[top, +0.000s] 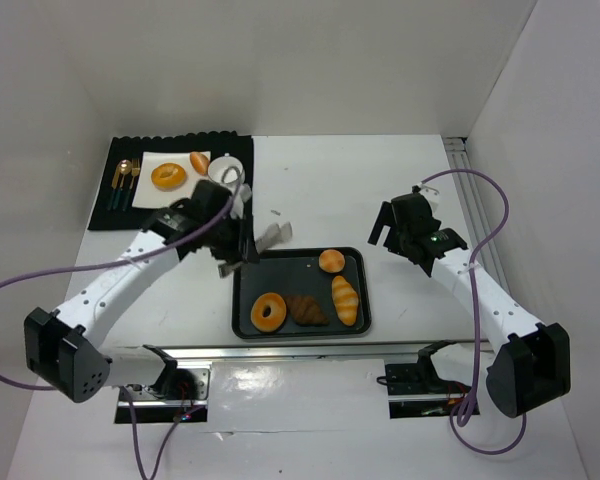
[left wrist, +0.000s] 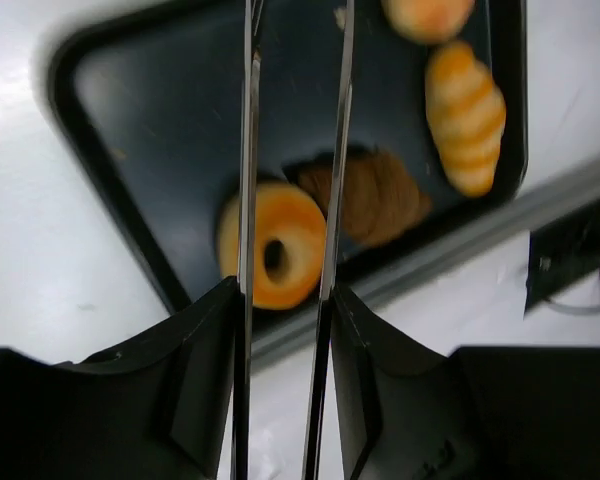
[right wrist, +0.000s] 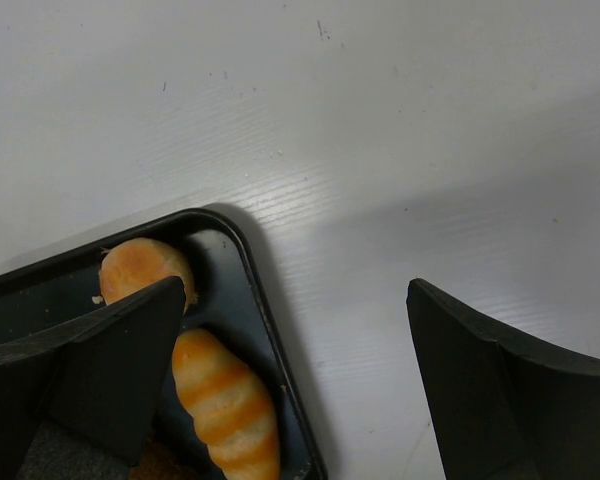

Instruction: Place the bread

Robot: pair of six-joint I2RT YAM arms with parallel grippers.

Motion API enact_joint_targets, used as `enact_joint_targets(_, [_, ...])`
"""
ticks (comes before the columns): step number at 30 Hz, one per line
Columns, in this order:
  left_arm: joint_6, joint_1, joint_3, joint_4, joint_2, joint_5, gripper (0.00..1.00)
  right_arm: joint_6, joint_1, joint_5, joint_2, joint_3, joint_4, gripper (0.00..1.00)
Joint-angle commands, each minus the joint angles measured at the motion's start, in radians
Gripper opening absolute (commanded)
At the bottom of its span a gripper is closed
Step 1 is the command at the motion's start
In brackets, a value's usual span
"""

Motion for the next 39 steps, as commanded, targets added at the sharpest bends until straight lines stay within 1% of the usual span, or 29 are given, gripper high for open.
enact_joint_targets(1, [-0.124,-0.103,-0.092,0.098,-0.055,0.056,0.51,-0.007,0.007,0.023,-0.001,0.037,0.022,0.99])
enact_joint_targets(3, [-0.209,-0.158,-0.123,0.155,-0.069,0.083,0.51,-0.007,0.007,0.023,-0.001,0.037,0.022,0.99])
enact_joint_targets(5, [-0.253,-0.193,-0.132,0.210,-0.069,0.070,0.51,-0.007,0.007,0.023,-0.010,0.037,0.022,0.99])
enact_joint_targets(9, [-0.318,-0.216,-0.154,0.270,-0.004,0.113,0.52,-0.007,0.007,0.014,-0.019,0.037,0.022,0.99])
enact_joint_targets(13, [-0.327,-0.235,-0.129,0.285,0.056,0.090,0.53,0.002,0.007,0.014,-0.019,0.037,0.013,0.99])
enact_joint_targets(17, [-0.327,-0.244,-0.059,0.239,0.124,0.068,0.53,0.002,0.007,0.014,-0.028,0.028,0.013,0.99])
enact_joint_targets(18, [-0.317,-0.244,-0.059,0.239,0.142,0.056,0.57,0.002,0.007,0.023,-0.037,0.028,0.004,0.99])
enact_joint_targets(20, [-0.316,-0.244,-0.036,0.229,0.158,0.056,0.59,0.002,0.007,0.023,-0.037,0.019,0.004,0.99])
enact_joint_targets(26, [-0.307,-0.253,-0.003,0.241,0.233,0.076,0.59,0.002,0.007,0.023,-0.037,0.019,0.004,0.99])
enact_joint_targets(31, [-0.307,-0.263,0.006,0.221,0.245,0.085,0.58,0.002,0.007,0.023,-0.037,0.019,0.004,0.99])
enact_joint_targets(32, [-0.307,-0.263,0.006,0.221,0.245,0.085,0.56,0.002,0.007,0.023,-0.037,0.019,0.004,0.99])
enact_joint_targets(35, [-0.307,-0.263,0.035,0.190,0.245,0.065,0.41,0.002,0.007,0.023,-0.037,0.019,0.013,0.99])
enact_joint_targets(36, [-0.298,-0.263,0.047,0.178,0.245,0.044,0.33,0.002,0.007,0.014,-0.028,0.019,0.013,0.99])
enact_joint_targets(39, [-0.286,-0.263,0.125,0.089,0.224,-0.005,0.23,0.002,0.007,0.014,-0.028,0.019,0.013,0.99])
